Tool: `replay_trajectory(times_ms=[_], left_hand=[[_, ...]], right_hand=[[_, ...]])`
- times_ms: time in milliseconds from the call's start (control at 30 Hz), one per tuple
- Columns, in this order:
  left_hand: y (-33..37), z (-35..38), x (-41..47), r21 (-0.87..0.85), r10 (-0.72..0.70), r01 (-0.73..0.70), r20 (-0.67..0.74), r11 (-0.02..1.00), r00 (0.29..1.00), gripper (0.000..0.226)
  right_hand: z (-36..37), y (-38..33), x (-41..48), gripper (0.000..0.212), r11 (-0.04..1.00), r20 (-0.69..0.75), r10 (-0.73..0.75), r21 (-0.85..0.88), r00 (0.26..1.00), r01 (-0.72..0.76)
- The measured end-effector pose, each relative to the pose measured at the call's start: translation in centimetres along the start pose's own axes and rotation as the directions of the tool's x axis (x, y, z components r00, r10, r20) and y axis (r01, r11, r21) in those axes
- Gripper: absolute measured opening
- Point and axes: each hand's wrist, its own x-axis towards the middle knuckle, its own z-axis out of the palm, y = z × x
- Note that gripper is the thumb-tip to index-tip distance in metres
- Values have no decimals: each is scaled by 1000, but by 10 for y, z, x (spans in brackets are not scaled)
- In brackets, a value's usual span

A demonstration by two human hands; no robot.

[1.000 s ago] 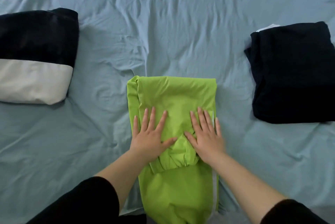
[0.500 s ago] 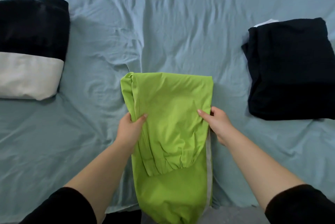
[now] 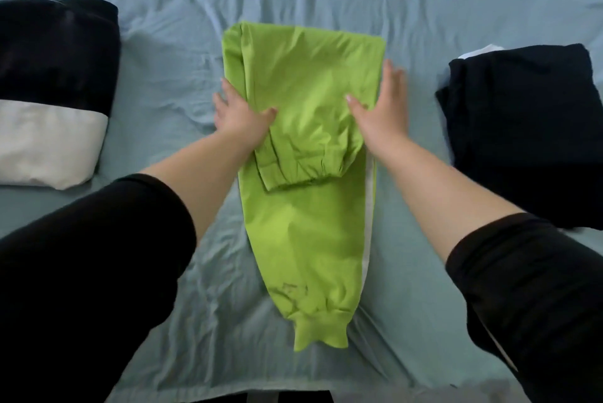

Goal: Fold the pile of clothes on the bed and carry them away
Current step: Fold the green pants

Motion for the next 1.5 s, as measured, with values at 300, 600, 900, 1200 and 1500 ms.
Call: replay_trajectory(times_ms=[300,600,900,1200,1500], left_hand=[[-66,49,-39,546,401,-490,283,680,871,84],[-70,53,-60,575,465,-551,307,605,831,92],[-38,44,-9,589,443,-554,338,589,830,82],[-125,-5,-65,620,444,-744,610,248,656,71],[-127,6,-76,533,493,-844,722,52,486,96]], right_hand=[[45,34,-65,68,984,288,-160,-32,944,177],[52,38,-113,67,999,360,-49,27,932,42],[58,28,-43,65,989,331,-140,2,933,148],[-12,123,-110,85,772,586,-421,-170,693,613],[10,117,-108,90,515,703,-474,-266,529,815]])
